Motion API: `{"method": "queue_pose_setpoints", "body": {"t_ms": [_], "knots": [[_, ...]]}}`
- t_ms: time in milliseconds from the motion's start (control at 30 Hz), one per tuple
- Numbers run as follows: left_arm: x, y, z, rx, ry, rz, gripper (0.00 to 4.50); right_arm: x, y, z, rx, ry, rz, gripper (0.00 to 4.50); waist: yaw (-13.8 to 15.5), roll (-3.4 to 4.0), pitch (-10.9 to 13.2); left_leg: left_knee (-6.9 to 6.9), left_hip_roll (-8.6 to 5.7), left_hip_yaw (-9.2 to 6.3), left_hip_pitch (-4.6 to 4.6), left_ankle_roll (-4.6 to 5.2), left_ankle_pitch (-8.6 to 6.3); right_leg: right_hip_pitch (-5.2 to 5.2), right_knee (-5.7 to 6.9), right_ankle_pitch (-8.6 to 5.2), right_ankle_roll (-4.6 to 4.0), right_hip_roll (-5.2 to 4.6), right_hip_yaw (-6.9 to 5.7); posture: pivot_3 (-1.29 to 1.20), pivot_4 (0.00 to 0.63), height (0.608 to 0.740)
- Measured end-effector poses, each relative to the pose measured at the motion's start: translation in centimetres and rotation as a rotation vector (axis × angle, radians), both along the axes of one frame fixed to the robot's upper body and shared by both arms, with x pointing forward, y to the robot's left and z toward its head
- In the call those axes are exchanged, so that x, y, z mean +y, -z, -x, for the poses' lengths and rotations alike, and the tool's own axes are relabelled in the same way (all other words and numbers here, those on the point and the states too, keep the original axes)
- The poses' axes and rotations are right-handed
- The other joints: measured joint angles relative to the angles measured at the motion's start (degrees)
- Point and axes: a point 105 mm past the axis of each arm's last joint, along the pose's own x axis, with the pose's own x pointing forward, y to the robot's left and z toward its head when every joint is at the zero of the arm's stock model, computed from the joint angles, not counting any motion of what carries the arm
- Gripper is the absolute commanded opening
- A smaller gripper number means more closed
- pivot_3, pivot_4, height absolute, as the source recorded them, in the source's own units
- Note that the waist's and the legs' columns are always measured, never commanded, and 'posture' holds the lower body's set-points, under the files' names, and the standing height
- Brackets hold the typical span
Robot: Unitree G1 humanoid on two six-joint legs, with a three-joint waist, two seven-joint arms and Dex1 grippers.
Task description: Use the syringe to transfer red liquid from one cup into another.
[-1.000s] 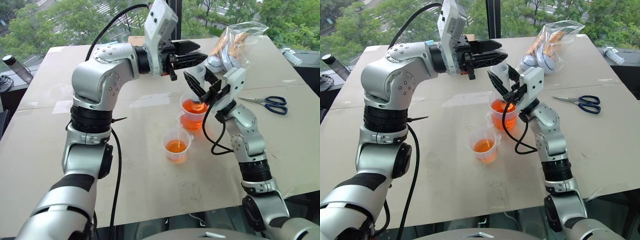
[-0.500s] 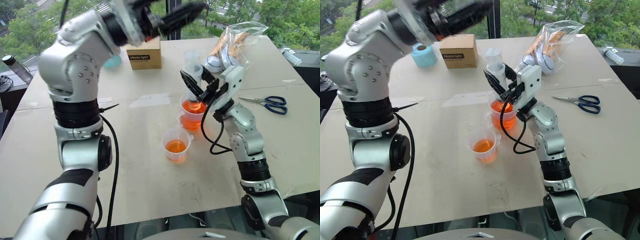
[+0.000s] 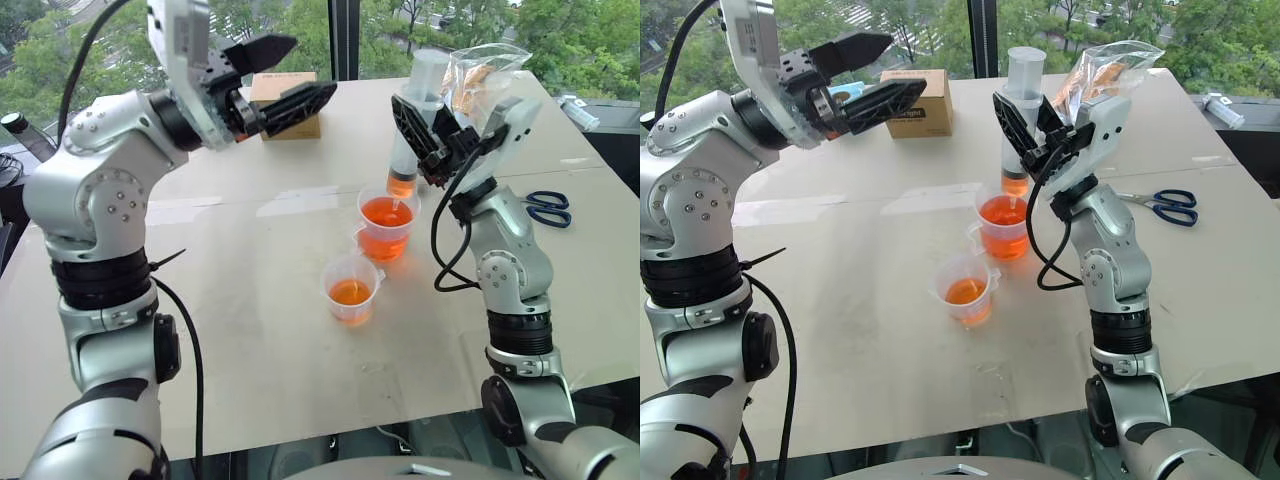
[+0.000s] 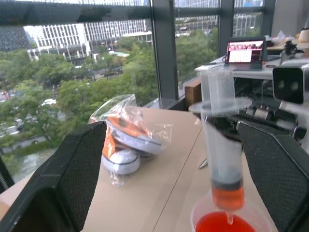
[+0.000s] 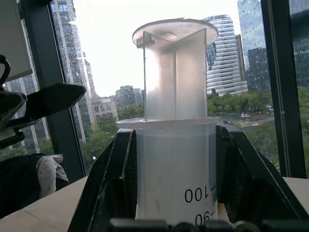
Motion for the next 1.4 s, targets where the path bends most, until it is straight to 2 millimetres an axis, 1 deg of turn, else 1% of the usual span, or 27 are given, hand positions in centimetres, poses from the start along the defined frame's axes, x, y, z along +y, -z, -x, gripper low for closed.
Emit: {"method": "queue_pose_setpoints", "body": {"t_ms": [33,100,200,300,333,367,433,500,567,633,733,833,900,967,1033,1100,1267,1400], "knots": [[0.3,0.5,-0.2,0.016,-0.015,-0.001,4.41,0.0,0.0,0.0,-0.001,0.0,0.002,1.59,0.0,0.0,0.0,0.0,0.0,-0.01,-0.01,0.0,0.0,0.0,0.01,0.0,0.0,0.01,-0.01,0.0,0.15,0.74],[0.5,0.9,-0.4,0.02,-0.035,0.0,4.41,0.0,0.1,-0.1,0.002,-0.003,0.007,1.59,0.0,0.0,0.0,0.0,0.0,-0.01,-0.02,0.0,0.0,-0.01,0.01,0.0,0.0,0.0,0.0,0.0,0.15,0.74],[0.7,0.8,-0.5,0.004,-0.052,-0.001,4.41,0.0,0.0,0.0,-0.006,-0.011,0.015,1.59,0.0,0.0,0.0,0.0,-0.01,0.01,-0.02,0.0,0.0,-0.01,0.0,0.0,0.0,-0.01,0.01,0.0,0.15,0.74],[0.7,0.7,-0.5,-0.008,-0.052,0.002,4.41,0.3,-0.9,0.3,-0.027,-0.061,0.003,1.59,0.0,0.0,0.0,0.0,-0.01,0.0,-0.02,0.0,0.0,-0.03,0.03,0.0,0.0,0.0,0.01,0.0,0.15,0.74],[0.7,0.7,-0.5,-0.009,-0.052,0.003,4.41,0.4,-1.3,0.7,-0.031,-0.1,-0.011,1.59,0.0,0.0,0.0,-0.01,0.0,0.0,-0.02,0.0,0.0,-0.04,0.04,0.0,0.0,0.0,0.0,0.0,0.15,0.74],[0.8,0.7,-0.6,-0.008,-0.053,0.005,4.41,0.8,-1.9,1.8,-0.049,-0.179,-0.028,1.59,0.0,0.0,0.0,-0.01,0.0,-0.01,-0.02,0.0,0.0,-0.04,0.04,0.0,0.0,-0.01,-0.01,0.0,0.15,0.74],[0.9,0.8,-0.7,-0.005,-0.053,0.007,4.41,1.1,-2.6,2.8,-0.067,-0.253,-0.041,1.59,0.0,0.0,0.0,-0.01,0.0,-0.01,-0.03,0.01,0.0,-0.04,0.04,0.0,0.0,-0.02,0.0,0.0,0.15,0.74],[0.9,0.7,-0.7,-0.005,-0.048,0.01,4.41,1.6,-3.0,4.1,-0.078,-0.342,-0.042,1.59,0.0,0.0,0.0,-0.01,0.0,-0.01,-0.03,0.01,-0.01,-0.03,0.04,0.0,0.0,-0.02,0.0,0.0,0.15,0.74],[0.8,0.4,-0.7,-0.012,-0.032,0.012,4.41,2.4,-3.0,5.5,-0.077,-0.437,-0.036,1.59,0.0,-0.01,0.0,-0.01,0.0,-0.02,-0.03,0.01,-0.01,-0.03,0.04,0.0,0.0,-0.02,-0.01,0.0,0.15,0.74],[0.5,0.0,-0.3,-0.018,0.003,0.016,4.41,3.4,-1.9,6.9,-0.051,-0.549,-0.001,1.59,0.0,-0.01,0.0,-0.01,0.0,-0.02,-0.03,0.02,-0.01,-0.03,0.04,0.0,0.0,-0.02,-0.01,0.0,0.15,0.74],[0.0,-0.1,0.2,-0.006,0.071,0.024,4.41,4.3,0.5,8.2,0.012,-0.668,0.046,1.59,0.0,-0.02,0.0,0.0,0.0,-0.01,-0.04,0.02,-0.01,-0.02,0.02,0.0,0.0,-0.02,0.0,0.0,0.15,0.74],[-0.5,-0.6,1.2,0.009,0.159,0.047,4.41,4.9,2.1,8.8,0.04,-0.73,0.063,1.59,0.0,-0.02,0.0,0.0,0.0,-0.01,-0.03,0.02,-0.01,-0.03,0.02,0.0,0.0,0.0,0.01,0.0,0.15,0.74],[-0.7,-0.9,1.8,0.019,0.206,0.059,4.41,4.9,3.1,8.7,0.04,-0.734,0.075,1.59,0.0,-0.04,0.0,0.0,0.0,-0.01,-0.03,0.02,-0.01,-0.03,0.02,0.0,0.0,0.0,0.01,0.0,0.15,0.74],[-1.2,-1.0,2.9,0.033,0.28,0.062,4.41,5.2,4.1,8.7,0.031,-0.74,0.116,1.59,-0.1,-0.04,0.0,0.01,0.0,-0.01,-0.03,0.02,-0.01,-0.03,0.0,0.0,0.0,0.0,0.01,0.0,0.15,0.74],[-1.6,-1.2,3.9,0.035,0.343,0.061,4.41,5.6,4.4,8.7,0.015,-0.741,0.135,1.59,-0.1,-0.04,0.0,0.01,0.01,-0.02,-0.02,0.02,-0.01,-0.03,0.01,0.0,0.0,0.0,0.01,0.0,0.15,0.74],[-1.9,-1.3,4.5,0.043,0.383,0.061,4.41,6.0,4.3,8.7,-0.011,-0.737,0.144,1.59,-0.1,-0.04,0.0,0.01,0.01,-0.04,-0.02,0.02,-0.01,-0.03,0.03,0.0,0.0,0.0,0.0,0.0,0.15,0.74],[-2.5,-1.1,5.0,0.069,0.438,0.048,4.41,6.5,4.4,8.2,-0.027,-0.718,0.142,1.59,0.0,-0.05,0.0,0.03,0.0,-0.03,-0.01,0.02,-0.01,-0.03,0.03,0.0,0.0,0.01,0.0,0.0,0.15,0.74],[-3.5,-0.3,5.1,0.105,0.482,0.014,4.41,6.7,4.6,7.9,-0.036,-0.7,0.155,1.59,0.1,-0.05,0.0,0.03,-0.01,-0.03,-0.02,0.01,-0.01,-0.02,0.02,0.0,0.0,0.01,0.0,0.0,0.15,0.74]]}}
